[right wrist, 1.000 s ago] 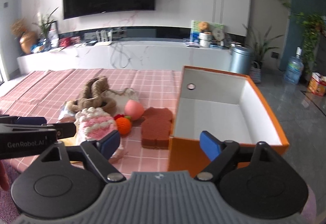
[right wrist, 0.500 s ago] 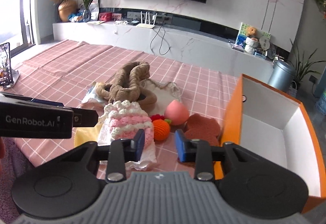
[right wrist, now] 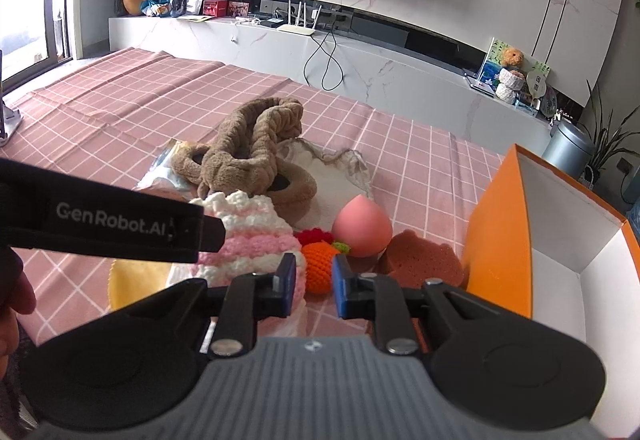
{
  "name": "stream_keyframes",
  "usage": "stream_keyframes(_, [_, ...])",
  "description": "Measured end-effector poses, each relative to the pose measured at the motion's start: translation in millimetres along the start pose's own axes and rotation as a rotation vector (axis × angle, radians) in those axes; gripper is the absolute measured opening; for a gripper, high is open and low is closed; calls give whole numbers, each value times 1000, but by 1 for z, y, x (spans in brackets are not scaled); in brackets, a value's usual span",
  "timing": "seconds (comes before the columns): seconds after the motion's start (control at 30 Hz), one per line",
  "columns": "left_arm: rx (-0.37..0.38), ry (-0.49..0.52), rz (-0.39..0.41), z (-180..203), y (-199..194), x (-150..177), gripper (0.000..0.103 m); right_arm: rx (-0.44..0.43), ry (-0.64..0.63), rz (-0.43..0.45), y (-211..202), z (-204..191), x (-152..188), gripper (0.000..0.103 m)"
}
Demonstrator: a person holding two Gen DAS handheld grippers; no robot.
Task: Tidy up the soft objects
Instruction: 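Grasp the pink crocheted cake with left gripper while right gripper grasps white cloth, then lift the crocheted cake and white cloth and carry both toward the orange box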
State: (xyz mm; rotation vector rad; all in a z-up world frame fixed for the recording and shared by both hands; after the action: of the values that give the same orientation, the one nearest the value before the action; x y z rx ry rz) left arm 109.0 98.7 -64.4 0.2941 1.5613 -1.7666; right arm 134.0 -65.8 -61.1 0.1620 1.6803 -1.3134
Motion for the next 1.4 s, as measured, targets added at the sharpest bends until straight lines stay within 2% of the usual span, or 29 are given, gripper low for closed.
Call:
stream_keyframes(0.23, [-23, -3, -19, 6, 22, -1, 90, -26, 10, -18, 11, 0, 3, 16])
stream_keyframes(0.3, [-34, 5, -6, 8, 26, -2, 88, -26, 17, -21, 13, 1, 4, 16])
stream_keyframes(0.4, [-17, 21, -10, 12, 32, 0, 66, -26, 29, -22, 13, 3, 3, 16])
stream_keyframes(0.43, [0, 30, -8, 15, 32, 0, 54, -26, 31, -22, 13, 3, 3, 16])
stream_keyframes(0.53, [6, 66, 23, 21, 27, 2, 39, -24, 35, -19, 12, 3, 3, 16])
stream_keyframes(0.63, [25, 68, 39, 20, 21, 2, 34, -17, 34, -8, 9, 2, 2, 17])
stream_keyframes(0.9, [56, 92, 116, 17, -14, -3, 32, 13, 29, 49, -13, 0, -1, 18])
stream_keyframes(1.03, [45, 104, 127, 12, -28, -7, 32, -9, 55, 65, -22, -2, -1, 36])
stream_keyframes(1.23, [43, 91, 101, -8, -40, -5, 32, -68, 94, 54, -25, -10, 0, 49])
stream_keyframes(1.4, [31, 88, 85, -26, -47, -5, 32, -86, 109, 29, -22, -15, 3, 61])
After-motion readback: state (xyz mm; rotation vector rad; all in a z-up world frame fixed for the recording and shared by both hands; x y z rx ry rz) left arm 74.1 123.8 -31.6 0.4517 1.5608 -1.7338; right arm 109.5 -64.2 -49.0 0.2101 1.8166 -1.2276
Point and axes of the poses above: each gripper's, at about its wrist camera, not at the fingertips, and y roughly the way its jaws point, z to its right, x to its underside, the point moved 2 cm from there along y, roughly the way its jaws point, and after that the axes turned 8 degrees about -x, right-handed, at the moved point
